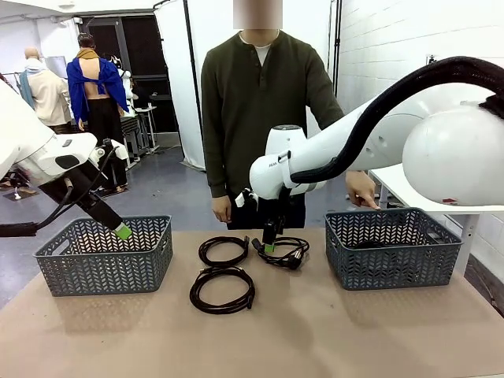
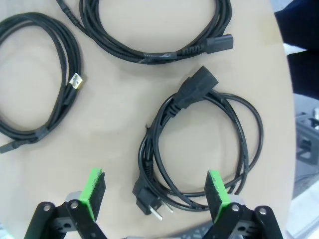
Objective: Organize the cables according to human instructions.
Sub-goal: Pick up a bundle of cables and place it in the basket indicated by the human.
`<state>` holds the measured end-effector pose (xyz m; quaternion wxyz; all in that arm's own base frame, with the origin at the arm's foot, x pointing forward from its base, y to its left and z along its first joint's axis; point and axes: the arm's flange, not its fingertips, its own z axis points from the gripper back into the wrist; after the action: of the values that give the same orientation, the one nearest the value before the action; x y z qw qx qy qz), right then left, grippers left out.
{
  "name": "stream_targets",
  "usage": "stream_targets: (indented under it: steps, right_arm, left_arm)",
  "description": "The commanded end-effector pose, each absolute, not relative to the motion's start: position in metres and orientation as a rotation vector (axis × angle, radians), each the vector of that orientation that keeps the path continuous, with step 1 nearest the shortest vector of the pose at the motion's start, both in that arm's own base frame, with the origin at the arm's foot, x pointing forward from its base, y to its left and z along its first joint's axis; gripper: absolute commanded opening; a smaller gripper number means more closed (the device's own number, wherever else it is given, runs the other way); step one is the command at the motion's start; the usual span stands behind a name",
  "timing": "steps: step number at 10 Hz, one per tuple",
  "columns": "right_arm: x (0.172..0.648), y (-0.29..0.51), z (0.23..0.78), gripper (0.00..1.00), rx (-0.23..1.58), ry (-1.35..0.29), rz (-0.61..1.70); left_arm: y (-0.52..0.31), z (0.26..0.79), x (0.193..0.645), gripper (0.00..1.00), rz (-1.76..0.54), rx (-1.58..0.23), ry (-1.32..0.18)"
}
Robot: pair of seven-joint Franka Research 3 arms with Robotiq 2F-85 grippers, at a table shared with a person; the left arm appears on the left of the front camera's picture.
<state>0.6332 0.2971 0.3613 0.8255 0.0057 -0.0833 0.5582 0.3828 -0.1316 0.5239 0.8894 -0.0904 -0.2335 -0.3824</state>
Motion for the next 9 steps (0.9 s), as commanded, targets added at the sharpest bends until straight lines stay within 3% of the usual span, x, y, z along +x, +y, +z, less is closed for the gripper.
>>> stream_targets:
  steps: [1,9]
  right_arm:
    - [0.6415,0.3043,0.3588,1.0,-0.001,-0.145,1.161]
    - [0.639,0.3017,0.3519,1.0,0.016,-0.165,1.178]
  left_arm:
    - [-0.1291,0.5228,0.3832,1.0,-0.802,-0.204,-0.496]
    - [-0.1291,0.5228,0.3832,1.0,-0.802,-0.204,-0.496]
